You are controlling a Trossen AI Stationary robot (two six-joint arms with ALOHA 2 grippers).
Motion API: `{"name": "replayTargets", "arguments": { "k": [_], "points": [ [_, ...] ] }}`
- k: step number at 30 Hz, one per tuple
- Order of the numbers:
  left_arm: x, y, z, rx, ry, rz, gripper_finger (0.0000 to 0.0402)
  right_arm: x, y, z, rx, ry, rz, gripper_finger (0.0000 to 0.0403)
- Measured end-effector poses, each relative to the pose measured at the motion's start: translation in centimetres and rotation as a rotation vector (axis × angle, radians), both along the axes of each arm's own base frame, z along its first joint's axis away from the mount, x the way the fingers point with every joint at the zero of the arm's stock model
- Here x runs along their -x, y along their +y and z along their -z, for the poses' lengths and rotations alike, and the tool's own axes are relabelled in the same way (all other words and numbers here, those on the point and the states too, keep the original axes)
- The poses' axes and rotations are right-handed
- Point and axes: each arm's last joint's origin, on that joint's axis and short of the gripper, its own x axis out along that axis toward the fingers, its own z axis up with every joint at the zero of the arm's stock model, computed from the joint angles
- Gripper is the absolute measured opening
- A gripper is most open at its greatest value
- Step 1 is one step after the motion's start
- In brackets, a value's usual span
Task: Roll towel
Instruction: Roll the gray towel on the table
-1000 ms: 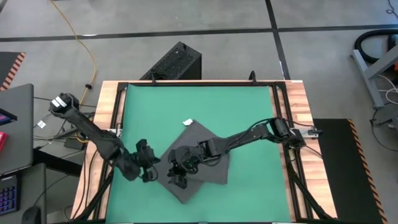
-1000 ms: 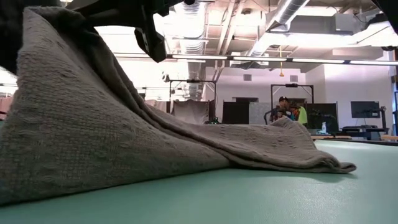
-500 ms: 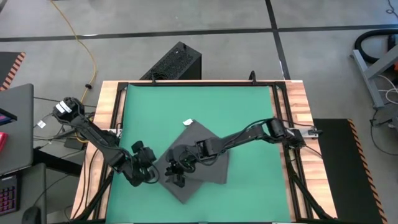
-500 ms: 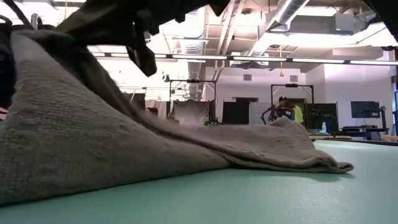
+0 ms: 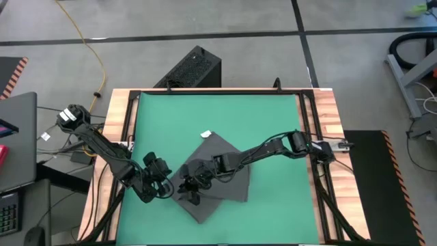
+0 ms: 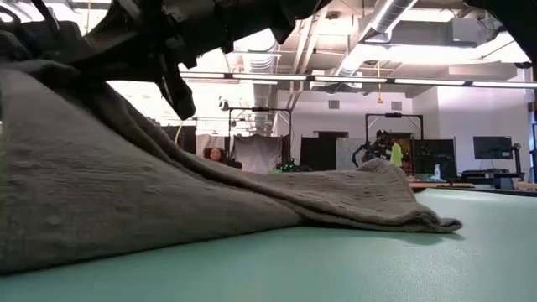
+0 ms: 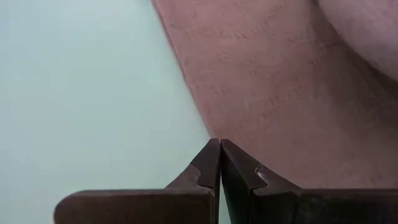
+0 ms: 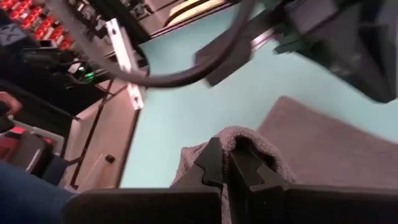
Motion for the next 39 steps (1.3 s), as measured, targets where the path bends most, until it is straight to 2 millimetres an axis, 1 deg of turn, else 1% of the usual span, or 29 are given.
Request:
{"name": "replayTargets", "arguments": {
  "k": [3, 7, 14, 16, 18, 20, 22, 24, 26, 30, 35, 37, 39],
  "points": [
    [0.0, 0.1, 0.0, -0.009, -0.012, -0.016, 0.0, -0.4, -0.6, -0.7, 0.002, -0.025, 0.011, 0.0017],
    [0.0, 0.1, 0.0, -0.017, -0.023, -0.026, 0.0, -0.8, -0.6, -1.0, 0.016, -0.052, -0.003, 0.0017],
    [-0.1, -0.1, -0.3, -0.024, -0.053, -0.029, 0.0, -1.6, -0.6, 0.9, 0.026, -0.005, -0.017, 0.0017],
    [-0.2, -0.7, -1.4, -0.051, -0.073, -0.001, 0.0, -1.6, -0.6, 1.6, 0.03, 0.018, -0.016, 0.0017],
    [-0.3, -1.3, -2.9, -0.073, -0.069, 0.019, 0.0, -1.6, -0.6, 1.9, 0.032, 0.025, -0.018, 0.0017],
    [-0.3, -1.8, -4.4, -0.1, -0.072, 0.033, 0.0, -1.7, -0.6, 1.7, 0.033, 0.008, -0.019, 0.0017],
    [-0.2, -2.6, -5.8, -0.113, -0.124, 0.055, 0.0, -1.8, -0.8, 1.5, 0.031, -0.018, -0.017, 0.0017],
    [-0.2, -3.4, -6.4, -0.108, -0.165, 0.088, 0.0, -2.0, -1.1, 1.3, 0.03, -0.033, -0.011, 0.0017],
    [0.0, -4.0, -6.3, -0.091, -0.158, 0.125, 0.0, -2.0, -1.4, 1.3, 0.031, -0.035, -0.007, 0.0017],
    [0.5, -5.2, -4.8, -0.077, -0.113, 0.13, 0.0, -2.1, -1.7, 1.3, 0.027, -0.041, -0.016, 0.0017],
    [0.9, -5.9, -2.4, -0.062, -0.019, 0.035, 0.0, -2.1, -1.7, 1.2, 0.022, -0.047, -0.027, 0.0017],
    [1.0, -6.4, -1.5, -0.059, -0.001, 0.02, 0.0, -2.1, -1.7, 1.2, 0.018, -0.051, -0.05, 0.0017],
    [1.0, -6.8, -0.5, -0.052, 0.054, 0.014, 0.0, -2.1, -1.6, 1.1, 0.018, -0.068, -0.073, 0.0017]
  ]
}}
